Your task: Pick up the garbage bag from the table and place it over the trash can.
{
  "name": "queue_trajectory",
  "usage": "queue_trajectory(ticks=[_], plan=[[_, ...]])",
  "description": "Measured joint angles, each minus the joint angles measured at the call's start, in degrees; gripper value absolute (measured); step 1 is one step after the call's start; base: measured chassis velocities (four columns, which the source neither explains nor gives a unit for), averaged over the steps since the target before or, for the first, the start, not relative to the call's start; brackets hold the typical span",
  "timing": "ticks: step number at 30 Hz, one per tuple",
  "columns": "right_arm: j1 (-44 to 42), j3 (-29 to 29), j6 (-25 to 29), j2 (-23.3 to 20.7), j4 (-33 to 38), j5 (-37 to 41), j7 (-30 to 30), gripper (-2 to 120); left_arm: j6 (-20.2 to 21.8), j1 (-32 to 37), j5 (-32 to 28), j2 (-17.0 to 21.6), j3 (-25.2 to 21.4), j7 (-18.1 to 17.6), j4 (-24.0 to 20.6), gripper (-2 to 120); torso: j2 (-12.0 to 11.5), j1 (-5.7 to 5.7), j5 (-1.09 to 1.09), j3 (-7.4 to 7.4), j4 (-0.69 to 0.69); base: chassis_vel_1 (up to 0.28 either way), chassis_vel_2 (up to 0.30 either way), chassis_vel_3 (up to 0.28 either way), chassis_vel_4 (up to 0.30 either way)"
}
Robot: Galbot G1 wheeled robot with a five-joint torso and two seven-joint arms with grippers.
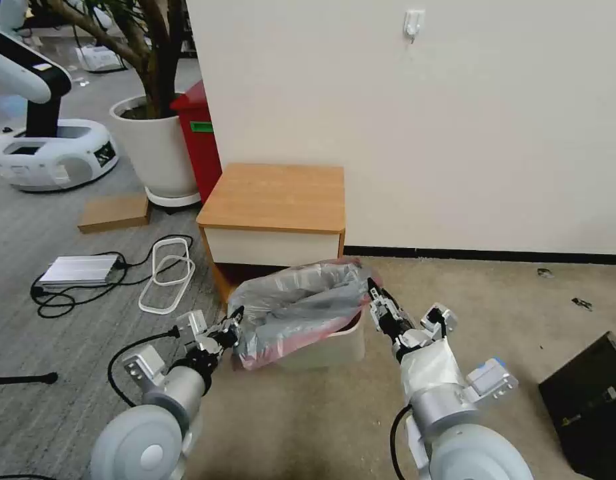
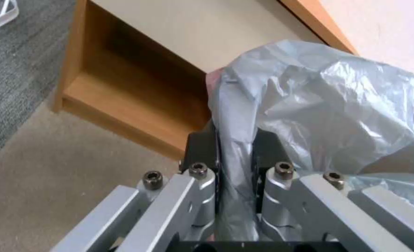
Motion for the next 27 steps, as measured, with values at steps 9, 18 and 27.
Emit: queue_trajectory(ticks=[9,18,27], plan=[[-2.0,1.7,0.0,-2.7,2.3,-0.1,0.0,0,0.2,-0.9,-3.1,-0.4,-0.1,-2.3,-0.1,9,0.0,0.0,0.0,0.0,-0.01,0.0,0.0,0.0,0.0],[-2.7,3.1,-0.7,-3.1,3.0,1.1,-0.1,0,1.0,-0.8,-5.8,-0.4,-0.5,-2.9,-0.7,9,0.0,0.0,0.0,0.0,-0.01,0.0,0.0,0.0,0.0],[-6.6,4.7,-2.0,-5.2,3.1,0.5,-2.5,0,1.7,-1.4,-14.0,0.9,-2.1,-5.7,-1.4,9,0.0,0.0,-0.01,0.0,-0.01,0.0,0.0,0.0,0.0]])
